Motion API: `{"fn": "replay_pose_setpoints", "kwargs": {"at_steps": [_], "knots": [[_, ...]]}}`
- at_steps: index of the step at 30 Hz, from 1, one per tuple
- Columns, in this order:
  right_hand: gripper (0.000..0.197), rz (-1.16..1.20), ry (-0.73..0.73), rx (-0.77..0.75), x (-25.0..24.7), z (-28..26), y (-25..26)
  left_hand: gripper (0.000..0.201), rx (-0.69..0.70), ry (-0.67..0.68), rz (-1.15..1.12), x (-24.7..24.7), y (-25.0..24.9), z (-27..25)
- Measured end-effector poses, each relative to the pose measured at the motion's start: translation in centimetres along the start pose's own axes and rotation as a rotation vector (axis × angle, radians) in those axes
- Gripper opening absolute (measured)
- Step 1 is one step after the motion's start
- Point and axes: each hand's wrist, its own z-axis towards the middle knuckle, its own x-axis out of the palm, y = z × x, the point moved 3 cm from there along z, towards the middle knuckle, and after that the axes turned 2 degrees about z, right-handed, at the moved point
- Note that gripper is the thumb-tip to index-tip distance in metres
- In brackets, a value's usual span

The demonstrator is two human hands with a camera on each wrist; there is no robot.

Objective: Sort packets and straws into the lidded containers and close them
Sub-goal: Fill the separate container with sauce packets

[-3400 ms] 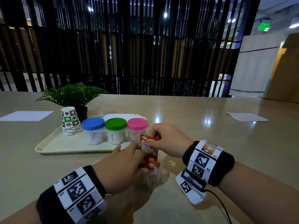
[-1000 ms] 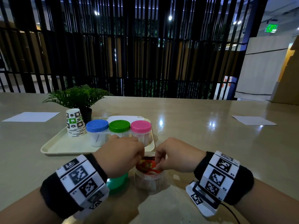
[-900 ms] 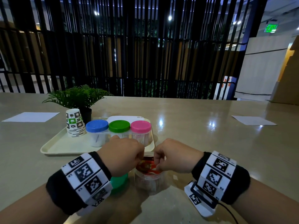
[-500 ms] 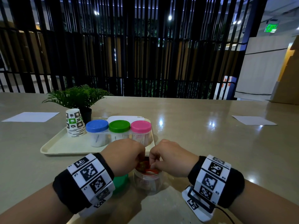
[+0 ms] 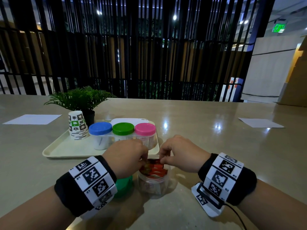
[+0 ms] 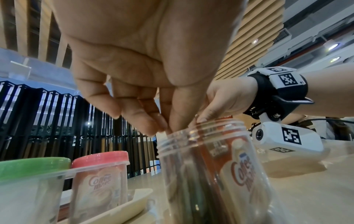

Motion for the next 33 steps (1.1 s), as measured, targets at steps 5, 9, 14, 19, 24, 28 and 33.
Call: {"fn": "replay_pose_setpoints", "kwargs": {"at_steps": [5, 9, 14, 19, 24, 28, 33], "knots": [[0.005, -0.03, 0.062, 0.026, 1.0, 0.3, -0.2, 0.019, -0.018, 0.036, 0.025, 0.3, -0.1, 0.2], [0.016, 0.082, 0.062, 0.019, 1.5, 0.5, -0.5, 0.018, -0.001, 0.004, 0.063, 0.4, -0.6, 0.3], [0.008, 0.161, 0.064, 0.016, 1.4, 0.5, -0.9, 0.018, -0.007, 0.001, 0.05, 0.6, -0.5, 0.3], [0.006, 0.185, 0.071, 0.008, 0.9, 0.3, -1.0, 0.017, -0.008, -0.026, -0.036, 0.0, 0.2, -0.2], [0.016, 0.204, 0.053, 0.0, 0.5, -0.5, -0.4, 0.022, -0.044, -0.05, -0.098, -0.6, 1.7, -1.3], [0.049, 0.262, 0.123, 0.032, 0.6, -1.0, 0.0, 0.027, -0.104, 0.004, -0.14, -0.3, 3.7, -1.8], [0.099, 0.269, 0.259, -0.014, 1.4, -1.2, 0.7, 0.061, -0.115, 0.292, -0.154, 0.8, 4.2, -2.3]]}}
